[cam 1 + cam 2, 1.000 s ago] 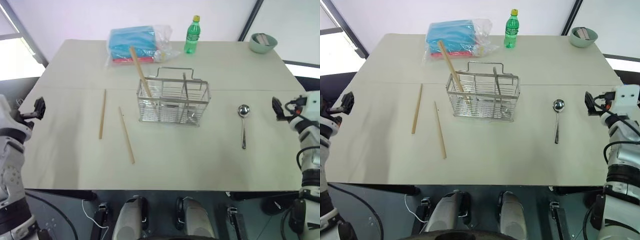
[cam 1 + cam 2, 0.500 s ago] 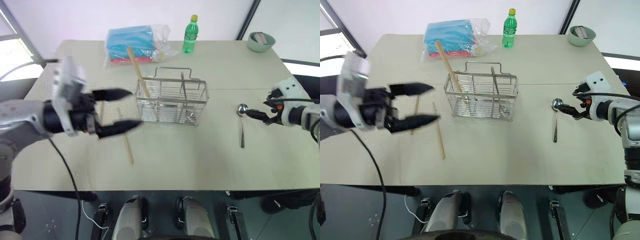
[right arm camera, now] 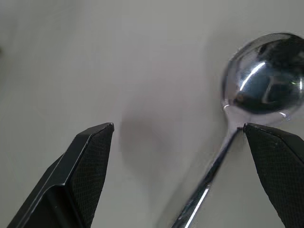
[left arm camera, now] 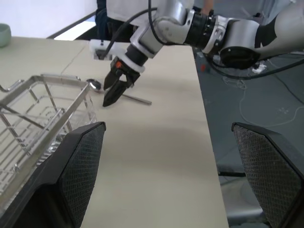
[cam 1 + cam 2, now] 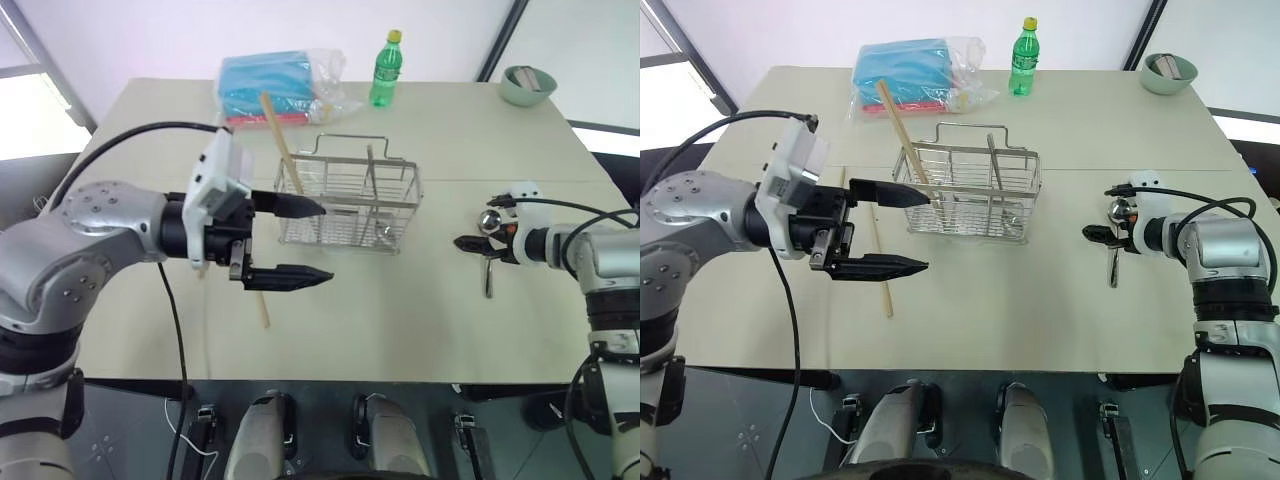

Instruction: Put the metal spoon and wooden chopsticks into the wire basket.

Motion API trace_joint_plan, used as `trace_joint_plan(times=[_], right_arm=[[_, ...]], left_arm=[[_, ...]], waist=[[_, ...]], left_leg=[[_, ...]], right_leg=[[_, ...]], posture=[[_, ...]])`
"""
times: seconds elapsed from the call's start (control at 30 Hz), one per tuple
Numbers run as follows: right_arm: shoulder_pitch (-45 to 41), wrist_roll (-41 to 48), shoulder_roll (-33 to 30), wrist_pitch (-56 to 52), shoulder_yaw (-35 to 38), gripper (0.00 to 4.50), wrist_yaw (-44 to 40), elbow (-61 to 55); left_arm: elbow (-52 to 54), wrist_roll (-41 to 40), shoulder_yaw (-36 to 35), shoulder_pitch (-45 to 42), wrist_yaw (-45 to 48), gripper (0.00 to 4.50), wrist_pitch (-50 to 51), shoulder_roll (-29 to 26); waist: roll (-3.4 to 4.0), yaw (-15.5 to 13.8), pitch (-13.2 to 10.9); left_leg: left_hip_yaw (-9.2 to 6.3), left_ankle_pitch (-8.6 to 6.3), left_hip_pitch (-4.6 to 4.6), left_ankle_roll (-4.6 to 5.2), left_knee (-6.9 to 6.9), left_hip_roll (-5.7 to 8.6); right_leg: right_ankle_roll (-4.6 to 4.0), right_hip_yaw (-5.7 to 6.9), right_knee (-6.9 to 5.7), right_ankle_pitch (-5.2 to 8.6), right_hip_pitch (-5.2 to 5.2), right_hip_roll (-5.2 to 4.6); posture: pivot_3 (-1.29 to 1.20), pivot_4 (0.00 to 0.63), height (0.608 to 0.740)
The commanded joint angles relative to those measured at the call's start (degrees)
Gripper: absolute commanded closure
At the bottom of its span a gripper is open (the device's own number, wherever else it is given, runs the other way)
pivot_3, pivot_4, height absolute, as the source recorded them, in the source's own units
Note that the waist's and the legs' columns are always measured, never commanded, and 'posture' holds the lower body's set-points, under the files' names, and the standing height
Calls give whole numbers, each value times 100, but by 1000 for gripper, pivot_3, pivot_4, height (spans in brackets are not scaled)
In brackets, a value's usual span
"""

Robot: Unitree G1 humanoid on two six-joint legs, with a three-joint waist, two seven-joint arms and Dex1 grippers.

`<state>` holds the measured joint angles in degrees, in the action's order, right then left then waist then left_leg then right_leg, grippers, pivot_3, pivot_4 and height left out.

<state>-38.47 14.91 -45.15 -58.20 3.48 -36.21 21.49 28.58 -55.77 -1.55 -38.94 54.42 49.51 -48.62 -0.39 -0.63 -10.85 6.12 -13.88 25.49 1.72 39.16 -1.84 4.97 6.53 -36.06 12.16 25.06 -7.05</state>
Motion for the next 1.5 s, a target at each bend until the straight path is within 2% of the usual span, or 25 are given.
trace_joint_plan(times=[0.03, 0.3, 0.47, 0.57, 0.8, 0.97, 1.27, 1.5], right_arm=[[-57, -59, 73, 71, 168, 0, 163, 249], [-325, -67, 174, 165, 442, 0, 406, 786], [-356, -118, 180, 188, 257, 0, 255, 953], [-322, -110, 210, 202, 305, 867, 267, 990], [-211, -150, 228, 197, 303, 4479, 234, 895], [-236, -181, 236, 255, 374, 4479, 287, 890], [-423, -34, 91, 814, 919, 4479, 488, 603], [-1763, 1079, 426, 547, 2092, 4479, 803, -39]], left_arm=[[39, -64, -231, -110, -39, 38, -19, -34], [75, -140, -246, -230, -105, 38, 48, -38], [30, -154, -235, -346, -104, 38, 59, -35], [-12, -280, -294, -466, -152, 0, 121, -3], [-76, -217, -306, -467, -94, 0, 92, -66], [-156, -172, -310, -505, -58, 0, 69, -56], [-288, -16, -396, -463, -75, 0, -26, -22], [-553, 191, -501, -487, -187, 0, -165, 29]], waist=[[0, 8, 0], [-4, 0, 3], [-4, 4, 3], [-4, 1, 3], [-7, 37, 4], [-13, 40, 8], [-4, 23, 2], [12, 106, -7]], left_leg=[[0, -1, -3, 1, 0, 0], [-6, -5, -11, 8, 2, -2], [-7, -4, -10, 7, 2, -2], [-8, -2, -11, 4, 2, -2], [-7, 1, -13, -1, 2, -1], [-9, -2, -16, 3, 2, -3], [-7, 1, -10, -1, 2, -2], [2, 5, -4, -8, -4, -2]], right_leg=[[0, 0, 0, 0, -2, 0], [0, 0, 3, 1, -15, 2], [0, 0, 3, 1, -15, 2], [1, 0, 2, 1, -15, 3], [1, 0, 2, 1, -16, 8], [1, 1, 2, 1, -20, 9], [1, -1, 2, 1, -14, 8], [1, -7, -8, 0, 6, 9]], posture=[[0, 150, 707], [0, 150, 707], [0, 150, 707], [0, 150, 707], [0, 150, 707], [0, 150, 707], [0, 150, 707], [0, 150, 707]])
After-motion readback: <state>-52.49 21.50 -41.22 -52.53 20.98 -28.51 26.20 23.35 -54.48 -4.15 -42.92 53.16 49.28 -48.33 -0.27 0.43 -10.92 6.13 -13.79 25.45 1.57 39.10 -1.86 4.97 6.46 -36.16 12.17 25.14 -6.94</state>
